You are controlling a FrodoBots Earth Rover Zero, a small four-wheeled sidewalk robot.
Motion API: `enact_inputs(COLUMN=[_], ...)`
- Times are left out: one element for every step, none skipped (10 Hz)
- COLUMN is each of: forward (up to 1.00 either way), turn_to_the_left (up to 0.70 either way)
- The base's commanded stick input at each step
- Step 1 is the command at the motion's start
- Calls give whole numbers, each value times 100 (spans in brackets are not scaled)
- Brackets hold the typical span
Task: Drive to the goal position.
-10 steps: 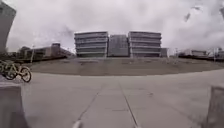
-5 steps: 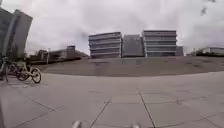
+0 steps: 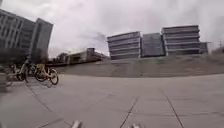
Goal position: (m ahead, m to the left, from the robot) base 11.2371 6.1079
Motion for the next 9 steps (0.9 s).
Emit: enact_inputs(forward=[100, 100, 100, 100, 100, 100, 100, 100, 100], turn_to_the_left=[0, 0, 0, 0, 0, 0, 0, 0, 0])
